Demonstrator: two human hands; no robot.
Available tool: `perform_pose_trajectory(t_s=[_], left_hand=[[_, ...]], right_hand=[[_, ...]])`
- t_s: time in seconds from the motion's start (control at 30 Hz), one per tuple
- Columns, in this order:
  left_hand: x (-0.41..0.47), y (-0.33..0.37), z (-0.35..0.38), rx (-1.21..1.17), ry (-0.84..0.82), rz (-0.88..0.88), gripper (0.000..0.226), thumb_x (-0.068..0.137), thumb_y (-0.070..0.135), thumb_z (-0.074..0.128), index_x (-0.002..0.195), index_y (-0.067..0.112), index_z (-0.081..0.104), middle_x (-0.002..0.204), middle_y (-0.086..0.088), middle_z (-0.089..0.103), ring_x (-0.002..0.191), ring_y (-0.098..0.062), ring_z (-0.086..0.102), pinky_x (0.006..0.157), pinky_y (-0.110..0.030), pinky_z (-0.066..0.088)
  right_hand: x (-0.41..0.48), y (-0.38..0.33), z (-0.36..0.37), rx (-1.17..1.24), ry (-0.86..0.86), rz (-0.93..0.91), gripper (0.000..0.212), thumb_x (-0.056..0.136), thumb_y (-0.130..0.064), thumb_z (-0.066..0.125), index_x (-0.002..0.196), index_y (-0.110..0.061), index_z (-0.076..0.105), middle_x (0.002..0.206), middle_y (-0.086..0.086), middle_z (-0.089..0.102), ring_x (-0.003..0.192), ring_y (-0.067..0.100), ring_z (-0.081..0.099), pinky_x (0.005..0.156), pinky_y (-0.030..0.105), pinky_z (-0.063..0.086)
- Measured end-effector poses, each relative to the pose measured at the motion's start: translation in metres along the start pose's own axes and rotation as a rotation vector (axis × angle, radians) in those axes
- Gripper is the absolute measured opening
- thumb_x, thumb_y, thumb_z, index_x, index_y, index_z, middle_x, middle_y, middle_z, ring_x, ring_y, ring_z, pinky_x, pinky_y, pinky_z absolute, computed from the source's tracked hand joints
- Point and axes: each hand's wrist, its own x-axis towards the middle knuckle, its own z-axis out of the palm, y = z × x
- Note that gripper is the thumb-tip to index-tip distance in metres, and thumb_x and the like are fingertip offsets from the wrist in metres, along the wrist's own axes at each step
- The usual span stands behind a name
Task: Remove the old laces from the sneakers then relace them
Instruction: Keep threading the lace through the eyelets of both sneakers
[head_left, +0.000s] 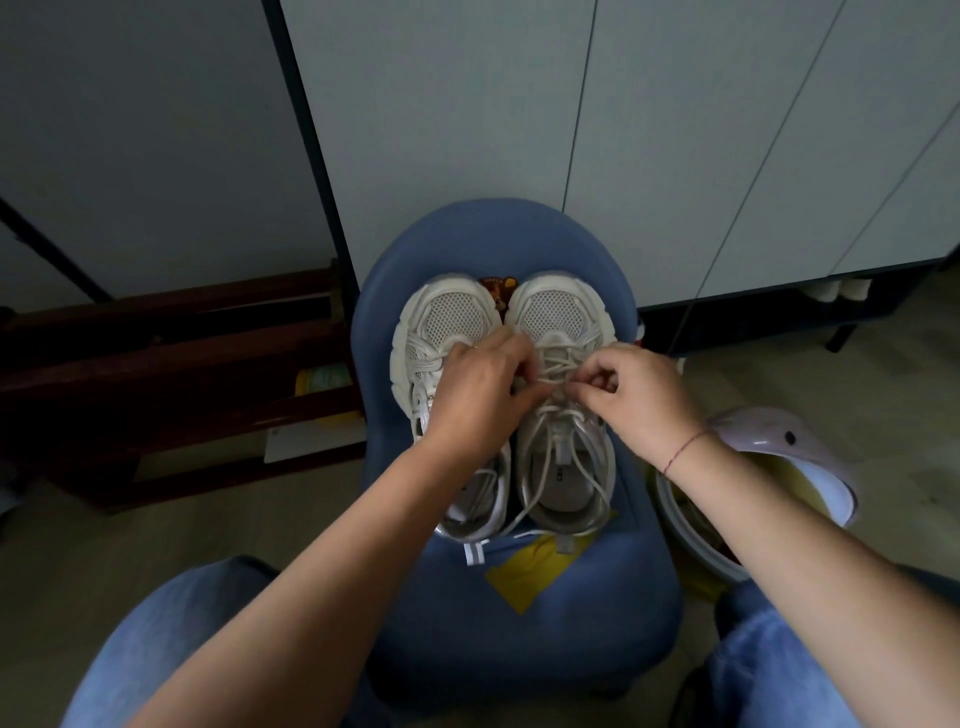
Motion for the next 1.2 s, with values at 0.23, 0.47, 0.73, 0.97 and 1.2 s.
perform_pose_trajectory(t_s=[0.23,0.47,0.73,0.97,1.2], left_hand=[[0.001,-0.004,0.0,0.041,-0.043,0.071,0.006,0.081,0.024,0.074,0.086,0.021,0.073,0.081,0.011,0.061,0.085,-0.017,0.061,0.077,-0.032,0.027],[0.0,-0.001,0.002,0.159,-0.096,0.121,0.018,0.081,0.032,0.063,0.08,0.022,0.078,0.074,0.003,0.068,0.076,-0.023,0.063,0.072,-0.037,0.036],[0.002,-0.005,0.002,0.114,-0.084,0.088,0.006,0.08,0.013,0.067,0.077,0.01,0.07,0.075,-0.002,0.063,0.072,-0.024,0.06,0.07,-0.036,0.041],[-0.003,-0.013,-0.001,0.113,-0.024,0.007,0.007,0.075,0.017,0.059,0.071,0.011,0.06,0.071,0.002,0.051,0.068,-0.019,0.048,0.071,-0.032,0.03],[-0.013,-0.004,-0.004,-0.176,-0.07,-0.168,0.009,0.086,0.007,0.061,0.079,0.012,0.057,0.057,0.011,0.047,0.051,-0.004,0.042,0.056,-0.022,0.031]], right_hand=[[0.0,0.005,0.0,0.061,-0.089,0.066,0.009,0.091,-0.019,0.061,0.082,-0.015,0.063,0.078,-0.004,0.063,0.073,0.01,0.056,0.056,0.007,0.035],[-0.002,0.005,0.001,0.111,-0.052,0.053,0.015,0.087,-0.012,0.064,0.077,-0.022,0.059,0.074,-0.007,0.063,0.07,0.009,0.06,0.062,0.011,0.043],[-0.003,0.001,-0.007,-0.024,-0.04,-0.021,0.008,0.085,-0.011,0.068,0.091,-0.013,0.072,0.08,-0.01,0.061,0.067,-0.001,0.053,0.061,0.003,0.038],[-0.007,0.015,0.003,0.052,-0.09,0.163,0.012,0.095,-0.016,0.053,0.087,-0.018,0.062,0.087,-0.005,0.061,0.083,0.016,0.057,0.071,0.027,0.042],[-0.007,0.014,0.006,0.231,-0.11,0.291,0.021,0.095,-0.016,0.051,0.078,-0.028,0.052,0.082,0.001,0.062,0.08,0.023,0.061,0.079,0.04,0.05]])
